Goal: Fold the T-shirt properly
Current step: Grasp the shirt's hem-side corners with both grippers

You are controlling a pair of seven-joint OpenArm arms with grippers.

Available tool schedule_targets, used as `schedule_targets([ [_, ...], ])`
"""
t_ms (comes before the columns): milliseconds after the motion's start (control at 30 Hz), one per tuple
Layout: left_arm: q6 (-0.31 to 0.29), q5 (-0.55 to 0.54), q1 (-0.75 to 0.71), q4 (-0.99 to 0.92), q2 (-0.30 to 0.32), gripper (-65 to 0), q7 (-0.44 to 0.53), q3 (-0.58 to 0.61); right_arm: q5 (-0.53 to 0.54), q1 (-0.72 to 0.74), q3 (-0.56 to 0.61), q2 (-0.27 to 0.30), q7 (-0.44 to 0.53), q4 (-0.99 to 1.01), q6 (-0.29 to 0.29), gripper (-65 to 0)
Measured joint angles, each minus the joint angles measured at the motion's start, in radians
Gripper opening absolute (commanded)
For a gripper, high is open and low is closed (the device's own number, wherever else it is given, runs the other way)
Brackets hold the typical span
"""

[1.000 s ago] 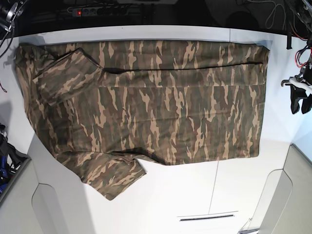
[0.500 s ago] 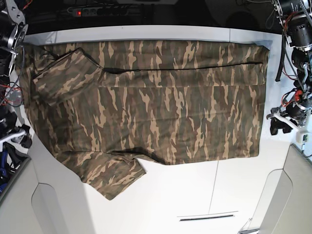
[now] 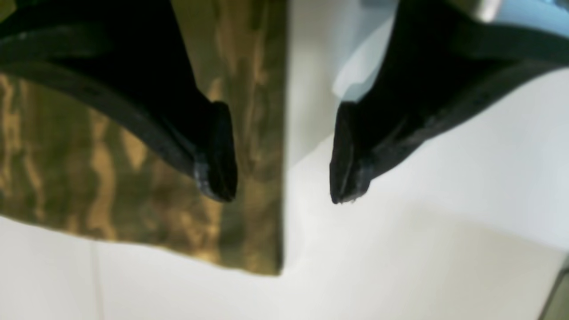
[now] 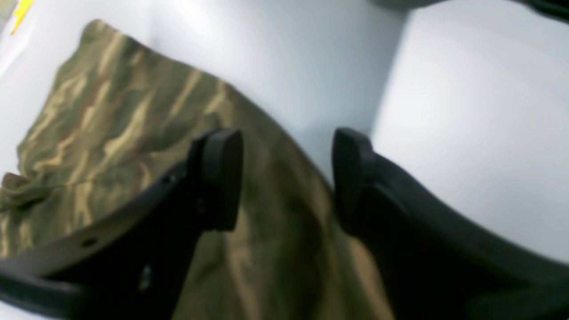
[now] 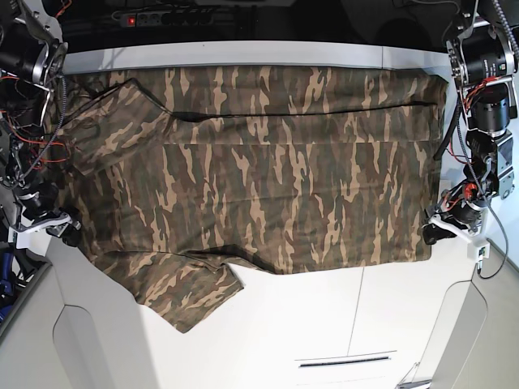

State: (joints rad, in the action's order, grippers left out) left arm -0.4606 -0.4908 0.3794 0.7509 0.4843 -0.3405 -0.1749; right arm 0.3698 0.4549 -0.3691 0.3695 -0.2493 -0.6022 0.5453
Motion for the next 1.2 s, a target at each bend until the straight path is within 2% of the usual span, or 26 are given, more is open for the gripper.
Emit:
schedule_targets([
  [267,0.011,0.022,0.018,0.000,-0.051,-28.7,0.010,0.000,0.002,0.005,-0.002,-0.056,0.014,-0.002,0.014,-33.1],
  [733,0.015,0.030,0.050,-0.004,-0.075,-29.8,0.005,0.000,0.002,0.005,-0.002,-0.065,0.012,-0.002,0.034,-33.4],
  [800,0.029,0.031,0.050,-0.004,-0.077,-32.7,0.005,0.000,0.002,0.005,-0.002,-0.069,0.013,-0.002,0.035,-34.1],
  [1000,0.034,0.060,0.053,-0.004,-0.105,-49.4,0.009,0.000,0.002,0.005,-0.002,-0.090,0.013,-0.002,0.035,-42.8],
  [1067,0.034,0.061,0.053,-0.004,-0.108,-57.5,0.008,0.000,0.002,0.005,-0.002,-0.095,0.010,-0.002,0.035,-49.1],
  [1133,0.034,0.064,0.053,-0.004,-0.108,-65.0,0.008,0.000,-0.003,0.005,-0.002,-0.095,0.002,-0.002,0.034,-58.9],
  [1167,0.034,0.064,0.053,-0.004,-0.108,-65.0,0.008,0.000,-0.004,0.005,-0.002,-0.095,-0.002,-0.002,0.034,-64.6],
  [1200,0.034,0.074,0.054,-0.004,-0.108,-65.0,0.008,0.000,-0.003,0.003,-0.002,-0.095,-0.002,-0.002,0.034,-65.0],
])
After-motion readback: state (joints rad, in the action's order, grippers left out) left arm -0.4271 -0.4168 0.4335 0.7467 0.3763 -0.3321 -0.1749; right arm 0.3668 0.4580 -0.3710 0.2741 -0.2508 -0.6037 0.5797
